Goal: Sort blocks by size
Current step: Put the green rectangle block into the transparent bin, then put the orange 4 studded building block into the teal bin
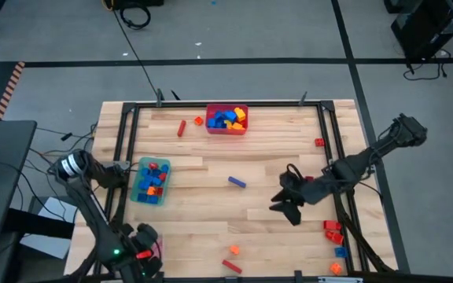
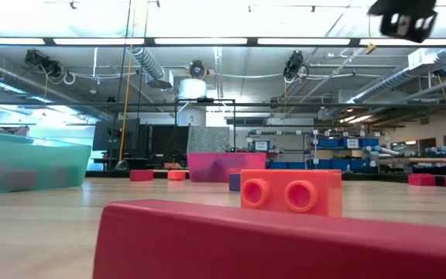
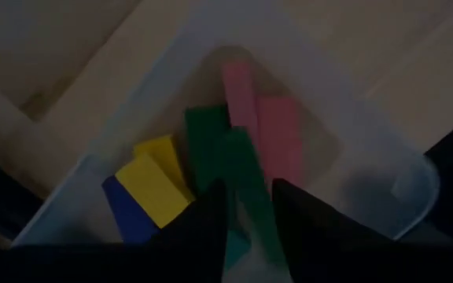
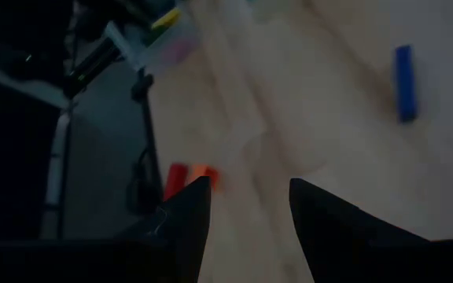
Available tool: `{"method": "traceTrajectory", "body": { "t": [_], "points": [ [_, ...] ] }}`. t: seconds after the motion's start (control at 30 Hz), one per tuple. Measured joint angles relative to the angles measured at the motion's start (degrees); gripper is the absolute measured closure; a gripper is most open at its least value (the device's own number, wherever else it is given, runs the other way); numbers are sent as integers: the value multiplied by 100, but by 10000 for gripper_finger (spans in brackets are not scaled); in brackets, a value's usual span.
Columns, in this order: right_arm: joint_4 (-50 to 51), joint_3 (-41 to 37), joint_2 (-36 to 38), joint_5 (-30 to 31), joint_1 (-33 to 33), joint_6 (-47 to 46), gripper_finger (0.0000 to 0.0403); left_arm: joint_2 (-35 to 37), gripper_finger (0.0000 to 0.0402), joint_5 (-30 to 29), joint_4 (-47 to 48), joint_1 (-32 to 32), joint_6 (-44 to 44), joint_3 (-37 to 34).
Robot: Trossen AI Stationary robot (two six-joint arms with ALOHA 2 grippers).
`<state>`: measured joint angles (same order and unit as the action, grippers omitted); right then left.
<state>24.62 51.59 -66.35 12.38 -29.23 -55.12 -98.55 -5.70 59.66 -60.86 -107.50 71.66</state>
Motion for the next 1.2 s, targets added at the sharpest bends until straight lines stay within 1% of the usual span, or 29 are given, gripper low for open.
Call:
{"method": "traceTrajectory", "body": {
  "t": [0.07,0.27,0.37,0.47,0.63,0.73,0.83,0.9,1.03,1.2],
  "points": [
    [0,0,0,56,-220,-105,215,-54,287,97,3,0,97,0],
    [-15,0,-4,523,-752,-321,215,-49,284,143,91,0,146,0],
    [-97,0,-7,732,-909,-318,215,28,283,143,135,0,196,0],
    [-285,4,-61,842,-968,-106,210,119,282,143,231,4,184,0],
    [-1133,9,-530,844,-924,296,192,358,269,-5,394,5,57,0],
    [-1486,121,-1040,562,-795,452,180,556,253,-211,587,7,55,0],
    [-1157,645,-1652,359,-659,530,173,723,234,-406,885,7,57,0],
    [-723,1166,-2110,213,-577,639,172,836,220,-578,1124,7,57,0],
    [615,2473,-3085,-40,-415,727,172,1006,199,-1052,1380,7,323,0],
    [2021,3973,-4327,-432,-259,722,172,1039,193,-1406,1543,7,918,0]
  ]
}}
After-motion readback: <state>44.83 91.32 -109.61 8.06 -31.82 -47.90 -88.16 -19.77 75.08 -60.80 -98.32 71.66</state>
